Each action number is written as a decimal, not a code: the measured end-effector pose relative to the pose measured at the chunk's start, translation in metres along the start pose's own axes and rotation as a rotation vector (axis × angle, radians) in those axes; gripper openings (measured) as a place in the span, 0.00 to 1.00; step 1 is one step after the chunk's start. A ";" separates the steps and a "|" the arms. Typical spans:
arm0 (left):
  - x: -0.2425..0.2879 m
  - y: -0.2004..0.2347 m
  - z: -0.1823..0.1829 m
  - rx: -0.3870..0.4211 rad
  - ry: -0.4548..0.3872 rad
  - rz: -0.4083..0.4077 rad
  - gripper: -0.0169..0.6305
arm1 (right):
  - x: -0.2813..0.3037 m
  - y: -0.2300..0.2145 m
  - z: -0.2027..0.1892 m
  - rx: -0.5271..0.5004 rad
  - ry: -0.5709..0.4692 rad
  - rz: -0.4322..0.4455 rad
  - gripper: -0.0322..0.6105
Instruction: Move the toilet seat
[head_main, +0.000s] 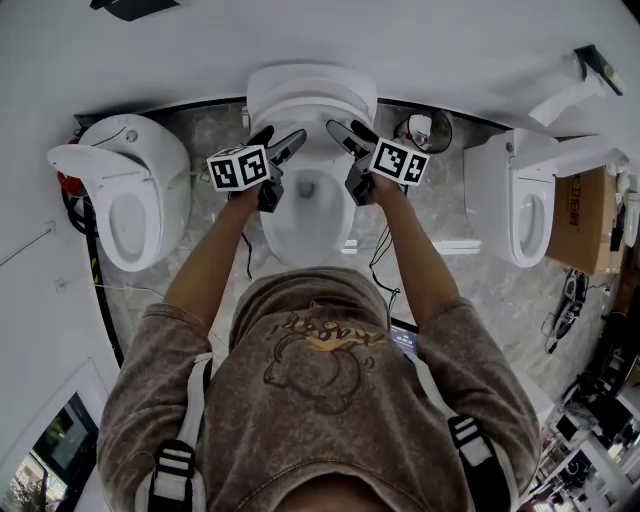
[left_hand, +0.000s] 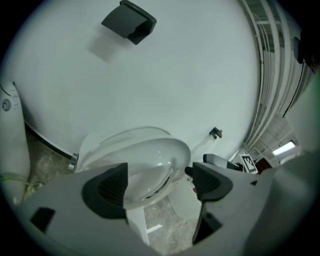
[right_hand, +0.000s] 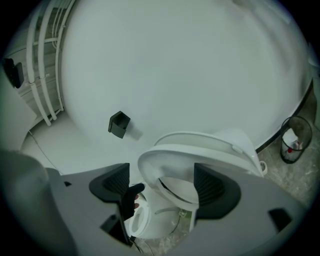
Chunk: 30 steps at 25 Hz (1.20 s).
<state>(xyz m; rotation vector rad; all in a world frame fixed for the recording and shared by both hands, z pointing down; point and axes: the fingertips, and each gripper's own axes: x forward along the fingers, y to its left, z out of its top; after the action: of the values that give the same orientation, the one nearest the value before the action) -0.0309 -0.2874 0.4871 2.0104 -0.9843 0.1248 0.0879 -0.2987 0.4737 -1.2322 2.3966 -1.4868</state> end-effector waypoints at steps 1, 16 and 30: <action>-0.002 -0.003 0.003 0.000 -0.008 -0.002 0.66 | -0.002 0.002 0.000 -0.001 0.000 0.002 0.67; -0.056 -0.077 0.025 0.124 -0.086 -0.077 0.66 | -0.057 0.065 0.002 -0.200 -0.035 0.038 0.67; -0.119 -0.138 0.051 0.285 -0.193 -0.080 0.67 | -0.125 0.118 0.003 -0.374 -0.049 0.054 0.67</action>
<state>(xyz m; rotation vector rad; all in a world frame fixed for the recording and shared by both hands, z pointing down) -0.0309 -0.2117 0.3140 2.3544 -1.0514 0.0279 0.1040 -0.1945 0.3383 -1.2327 2.7337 -1.0086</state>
